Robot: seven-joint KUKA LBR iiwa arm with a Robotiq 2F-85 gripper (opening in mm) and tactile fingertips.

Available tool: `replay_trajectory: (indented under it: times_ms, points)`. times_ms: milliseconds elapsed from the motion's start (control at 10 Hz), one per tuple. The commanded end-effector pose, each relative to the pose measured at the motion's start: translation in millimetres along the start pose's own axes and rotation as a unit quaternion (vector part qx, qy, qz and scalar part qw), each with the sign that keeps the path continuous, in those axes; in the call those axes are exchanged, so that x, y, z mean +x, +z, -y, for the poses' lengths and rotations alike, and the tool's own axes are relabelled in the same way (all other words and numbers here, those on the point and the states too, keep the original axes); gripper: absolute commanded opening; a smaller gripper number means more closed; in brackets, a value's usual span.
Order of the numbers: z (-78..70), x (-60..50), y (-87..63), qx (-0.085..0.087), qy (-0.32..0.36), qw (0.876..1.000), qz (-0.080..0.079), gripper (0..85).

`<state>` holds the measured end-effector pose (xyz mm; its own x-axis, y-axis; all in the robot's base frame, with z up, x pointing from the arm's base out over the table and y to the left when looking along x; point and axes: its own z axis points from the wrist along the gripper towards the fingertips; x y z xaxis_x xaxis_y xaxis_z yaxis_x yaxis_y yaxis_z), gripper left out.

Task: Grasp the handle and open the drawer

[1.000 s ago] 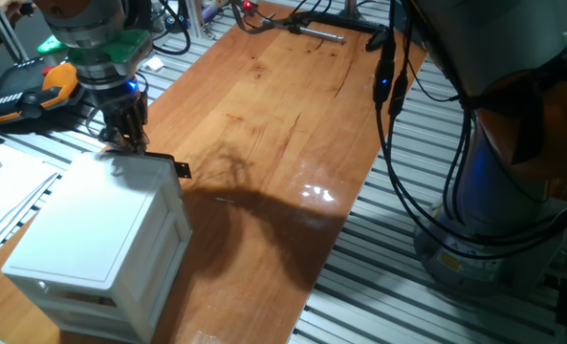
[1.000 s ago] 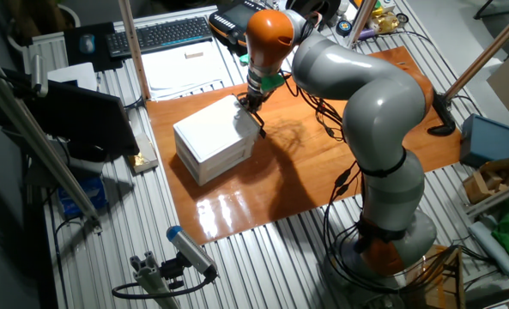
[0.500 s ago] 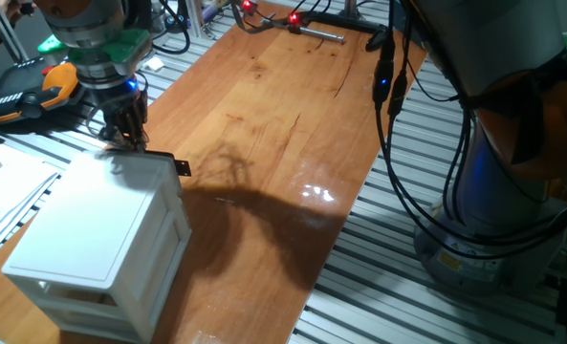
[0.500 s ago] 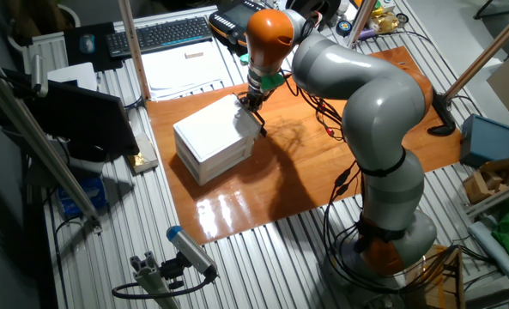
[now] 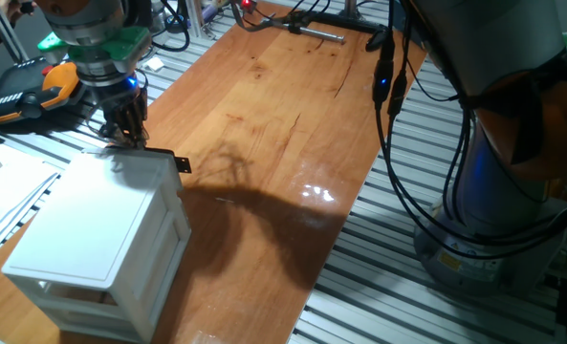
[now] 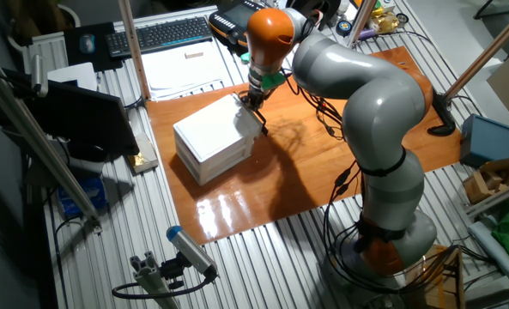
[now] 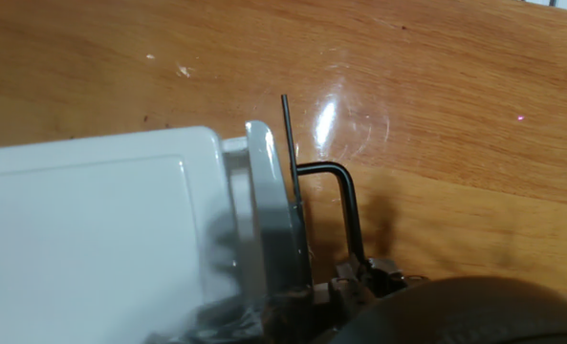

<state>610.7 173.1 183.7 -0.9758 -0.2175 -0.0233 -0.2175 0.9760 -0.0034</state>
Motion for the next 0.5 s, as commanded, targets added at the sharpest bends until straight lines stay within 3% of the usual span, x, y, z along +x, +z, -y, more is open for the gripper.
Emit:
replay_trajectory:
  times_ms: [0,400]
  points:
    - [1.1,-0.4,-0.3,0.002,0.0,1.0,0.0,0.7]
    - [7.8,-1.9,0.1,0.004,0.0,1.0,-0.002,0.7]
